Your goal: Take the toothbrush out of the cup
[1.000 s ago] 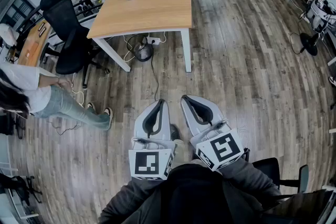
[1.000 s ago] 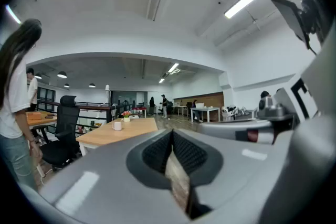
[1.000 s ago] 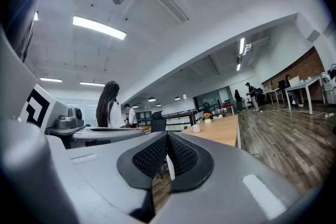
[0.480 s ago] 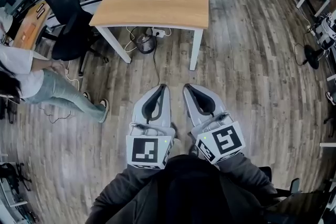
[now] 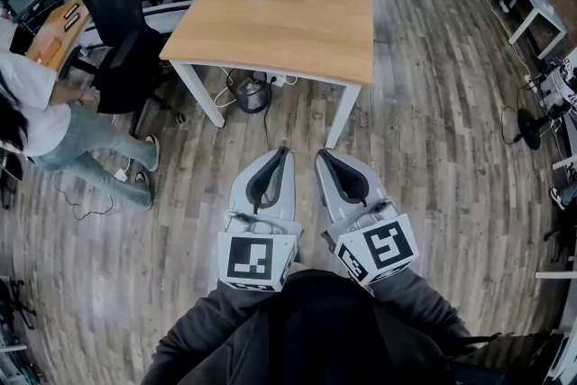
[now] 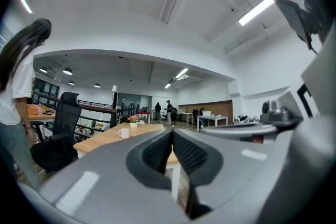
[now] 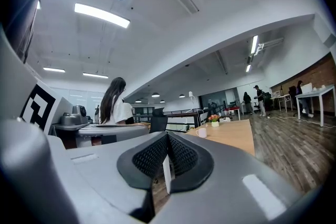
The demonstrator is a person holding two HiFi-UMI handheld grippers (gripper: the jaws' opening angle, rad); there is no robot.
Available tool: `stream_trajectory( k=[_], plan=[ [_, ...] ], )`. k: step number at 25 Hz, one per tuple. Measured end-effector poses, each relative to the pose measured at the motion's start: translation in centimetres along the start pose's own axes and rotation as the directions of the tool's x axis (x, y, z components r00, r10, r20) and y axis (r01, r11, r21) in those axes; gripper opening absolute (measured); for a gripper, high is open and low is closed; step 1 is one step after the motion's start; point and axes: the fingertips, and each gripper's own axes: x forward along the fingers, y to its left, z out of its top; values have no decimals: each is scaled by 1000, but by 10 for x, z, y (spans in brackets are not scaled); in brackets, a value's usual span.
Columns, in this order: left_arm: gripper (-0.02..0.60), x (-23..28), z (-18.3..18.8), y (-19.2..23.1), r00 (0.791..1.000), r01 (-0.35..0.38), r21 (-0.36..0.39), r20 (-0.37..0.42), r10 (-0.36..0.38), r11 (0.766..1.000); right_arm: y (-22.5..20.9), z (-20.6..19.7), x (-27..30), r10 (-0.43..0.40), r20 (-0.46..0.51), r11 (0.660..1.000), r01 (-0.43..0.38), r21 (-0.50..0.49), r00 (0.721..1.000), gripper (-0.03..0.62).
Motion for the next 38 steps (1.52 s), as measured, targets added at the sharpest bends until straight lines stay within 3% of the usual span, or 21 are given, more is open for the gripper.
stream_trajectory(
  k=[8, 15, 27, 38],
  plan=[
    [8, 11, 10, 42, 999, -4, -31, 39, 5, 1000, 14, 13, 44, 12, 7, 998, -11, -61, 1000, 1],
    [8, 11, 3, 51, 1000, 11, -42, 25, -10, 999, 16, 16, 50, -13, 7, 997, 14, -72, 1000, 1],
    [8, 32, -23, 68, 999, -9, -27, -37, 8, 1000, -1, -10, 73, -13, -24, 1000, 13, -4, 1000, 1],
    [8, 99, -27, 81, 996, -12, -9, -88, 11, 1000, -53, -12, 119, -14, -35, 999, 16, 49, 999, 2]
  ],
)
